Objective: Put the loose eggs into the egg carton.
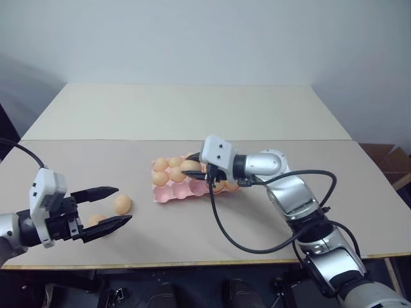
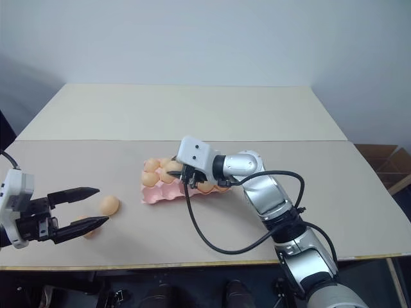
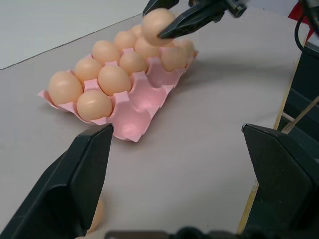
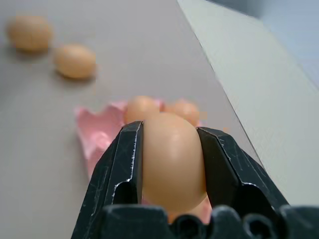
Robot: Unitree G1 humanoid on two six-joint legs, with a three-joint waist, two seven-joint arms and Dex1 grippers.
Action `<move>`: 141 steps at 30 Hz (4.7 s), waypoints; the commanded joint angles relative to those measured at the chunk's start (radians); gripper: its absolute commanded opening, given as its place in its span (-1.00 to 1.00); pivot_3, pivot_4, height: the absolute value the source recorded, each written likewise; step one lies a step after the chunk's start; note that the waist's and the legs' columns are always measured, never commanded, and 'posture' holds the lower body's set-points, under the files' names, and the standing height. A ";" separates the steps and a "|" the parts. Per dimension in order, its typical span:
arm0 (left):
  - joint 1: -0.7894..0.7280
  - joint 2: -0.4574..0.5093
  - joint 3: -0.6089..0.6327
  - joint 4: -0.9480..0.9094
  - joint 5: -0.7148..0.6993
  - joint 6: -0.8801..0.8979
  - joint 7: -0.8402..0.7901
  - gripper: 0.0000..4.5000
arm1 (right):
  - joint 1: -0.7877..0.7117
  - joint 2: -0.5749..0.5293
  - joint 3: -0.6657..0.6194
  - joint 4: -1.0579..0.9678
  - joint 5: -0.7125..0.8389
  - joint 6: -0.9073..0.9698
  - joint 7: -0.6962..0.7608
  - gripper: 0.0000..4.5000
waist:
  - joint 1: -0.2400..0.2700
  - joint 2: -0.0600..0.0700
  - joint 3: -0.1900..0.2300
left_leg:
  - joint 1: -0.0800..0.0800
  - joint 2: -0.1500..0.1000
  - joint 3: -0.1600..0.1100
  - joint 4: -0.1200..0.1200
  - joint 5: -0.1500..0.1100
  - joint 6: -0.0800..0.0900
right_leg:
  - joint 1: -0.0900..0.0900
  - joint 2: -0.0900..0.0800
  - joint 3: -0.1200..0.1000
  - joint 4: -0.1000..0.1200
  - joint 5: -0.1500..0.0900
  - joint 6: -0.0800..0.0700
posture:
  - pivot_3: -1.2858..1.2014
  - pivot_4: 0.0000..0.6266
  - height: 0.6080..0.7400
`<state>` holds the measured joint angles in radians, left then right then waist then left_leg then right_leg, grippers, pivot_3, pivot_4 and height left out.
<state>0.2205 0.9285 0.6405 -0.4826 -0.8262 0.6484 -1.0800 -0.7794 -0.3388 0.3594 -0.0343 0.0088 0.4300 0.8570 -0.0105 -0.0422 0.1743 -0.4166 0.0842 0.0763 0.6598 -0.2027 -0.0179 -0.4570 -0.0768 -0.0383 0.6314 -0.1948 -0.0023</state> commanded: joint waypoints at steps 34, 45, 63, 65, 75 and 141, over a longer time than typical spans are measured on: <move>0.044 0.025 0.115 0.089 0.057 -0.057 -0.072 1.00 | 0.309 -0.461 -0.473 -0.298 0.480 0.149 0.348 0.99 | 0.007 0.000 0.000 | 0.001 0.001 0.000 0.000 0.000 0.000 | 0.000 0.000 0.000 -0.001 -0.003 -0.004 | 0.03 -0.52 1.00; 0.104 -0.009 0.128 0.022 0.049 -0.037 -0.036 1.00 | 0.437 -0.600 -0.594 -0.305 0.605 0.103 0.478 0.99 | 0.011 0.000 0.000 | 0.001 0.001 0.000 0.000 0.000 0.000 | 0.000 0.000 0.000 -0.002 -0.003 -0.003 | 0.03 -0.52 1.00; 0.151 -0.038 0.168 -0.047 0.042 -0.002 0.048 1.00 | 0.423 -0.595 -0.567 -0.288 0.629 0.075 0.454 0.99 | 0.021 0.000 0.000 | 0.001 0.000 0.001 0.000 -0.001 -0.001 | 0.000 0.000 0.001 -0.002 -0.003 -0.003 | 0.03 -0.52 1.00; 0.176 -0.058 0.177 -0.058 0.045 -0.002 0.062 1.00 | 0.403 -0.592 -0.550 -0.280 0.625 0.074 0.457 0.99 | 0.020 0.000 0.000 | 0.001 0.000 0.001 0.000 -0.001 -0.001 | 0.000 0.000 0.001 -0.002 -0.003 -0.003 | 0.03 -0.52 1.00; 0.229 -0.110 0.143 -0.091 0.136 0.034 0.213 1.00 | 0.398 -0.590 -0.535 -0.288 0.630 0.062 0.462 0.99 | 0.027 0.000 0.000 | 0.001 0.000 0.000 0.000 -0.004 -0.006 | 0.001 0.000 0.001 -0.002 -0.003 -0.004 | 0.03 -0.52 1.00; -0.663 -0.258 -0.720 0.261 0.407 0.007 0.268 0.65 | 0.554 -0.592 -0.622 -0.456 0.660 0.044 0.272 1.00 | 0.039 0.000 -0.001 | 0.001 -0.002 -0.002 0.001 0.000 0.001 | 0.004 0.001 0.002 -0.002 0.002 0.004 | 0.03 -0.52 1.00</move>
<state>-0.4276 0.6711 -0.0915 -0.2039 -0.4195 0.6842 -0.7993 -0.2279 -0.9233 -0.2251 -0.4662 0.6502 0.4841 1.1332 0.0283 -0.0422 0.1735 -0.4155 0.0822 0.0742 0.6609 -0.2027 -0.0168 -0.4528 -0.0760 -0.0363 0.6294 -0.1928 0.0019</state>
